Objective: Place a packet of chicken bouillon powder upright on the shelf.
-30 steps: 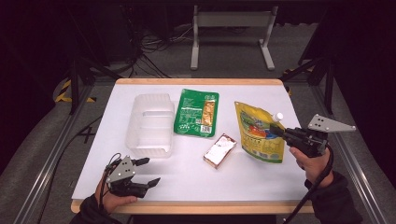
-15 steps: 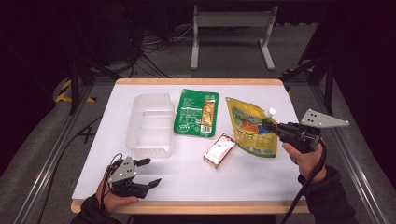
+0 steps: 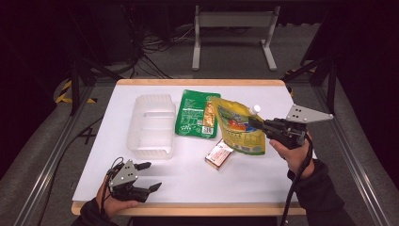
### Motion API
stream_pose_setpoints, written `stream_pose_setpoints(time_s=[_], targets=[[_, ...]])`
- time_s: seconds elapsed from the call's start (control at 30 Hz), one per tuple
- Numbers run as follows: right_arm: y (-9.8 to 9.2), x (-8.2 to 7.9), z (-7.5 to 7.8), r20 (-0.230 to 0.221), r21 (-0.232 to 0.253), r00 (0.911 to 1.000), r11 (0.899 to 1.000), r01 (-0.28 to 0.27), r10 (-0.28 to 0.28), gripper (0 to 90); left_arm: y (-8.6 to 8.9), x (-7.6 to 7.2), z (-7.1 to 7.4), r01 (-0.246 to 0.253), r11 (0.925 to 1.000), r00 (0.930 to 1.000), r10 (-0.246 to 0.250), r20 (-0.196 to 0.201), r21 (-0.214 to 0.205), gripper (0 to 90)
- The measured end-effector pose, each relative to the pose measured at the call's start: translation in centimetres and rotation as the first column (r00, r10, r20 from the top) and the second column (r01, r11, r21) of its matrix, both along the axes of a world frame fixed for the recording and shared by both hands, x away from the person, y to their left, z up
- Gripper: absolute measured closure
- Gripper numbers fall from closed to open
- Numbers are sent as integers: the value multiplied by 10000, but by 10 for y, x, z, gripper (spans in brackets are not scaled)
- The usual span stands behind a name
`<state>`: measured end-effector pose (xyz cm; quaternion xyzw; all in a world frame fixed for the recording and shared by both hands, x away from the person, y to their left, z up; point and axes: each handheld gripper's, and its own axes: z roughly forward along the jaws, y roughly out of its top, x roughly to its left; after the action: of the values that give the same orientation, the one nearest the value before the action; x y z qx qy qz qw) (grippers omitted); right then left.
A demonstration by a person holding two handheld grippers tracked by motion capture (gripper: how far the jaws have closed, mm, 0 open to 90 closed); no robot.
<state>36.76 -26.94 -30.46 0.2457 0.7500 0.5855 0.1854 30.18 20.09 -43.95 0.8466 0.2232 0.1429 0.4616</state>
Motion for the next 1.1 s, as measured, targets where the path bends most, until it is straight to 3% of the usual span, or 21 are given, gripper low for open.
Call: stream_pose_setpoints(time_s=[0.13,0.3,0.57,0.7,0.87,1.1], targets=[[13,5,3,41,6,9995,9995,-329,329,900,3,-3,1,-185,9998,9998,185,58,-28,229],[32,10,2,21,-83,9972,9971,-753,754,900,6,-1,10,-331,9987,9991,341,252,-397,232],[62,17,5,92,-104,9909,9909,-1344,1345,900,5,4,39,-467,9940,9946,554,874,-992,238],[79,19,8,178,-124,9860,9861,-1654,1656,900,2,8,51,-239,9928,9929,371,1126,-1170,249],[103,25,10,166,-98,9784,9785,-2058,2059,900,-2,1,42,-54,9969,9946,135,1027,-783,251],[134,32,11,109,-119,9687,9687,-2480,2481,900,-7,-6,18,61,9999,9993,-57,364,-101,250]])
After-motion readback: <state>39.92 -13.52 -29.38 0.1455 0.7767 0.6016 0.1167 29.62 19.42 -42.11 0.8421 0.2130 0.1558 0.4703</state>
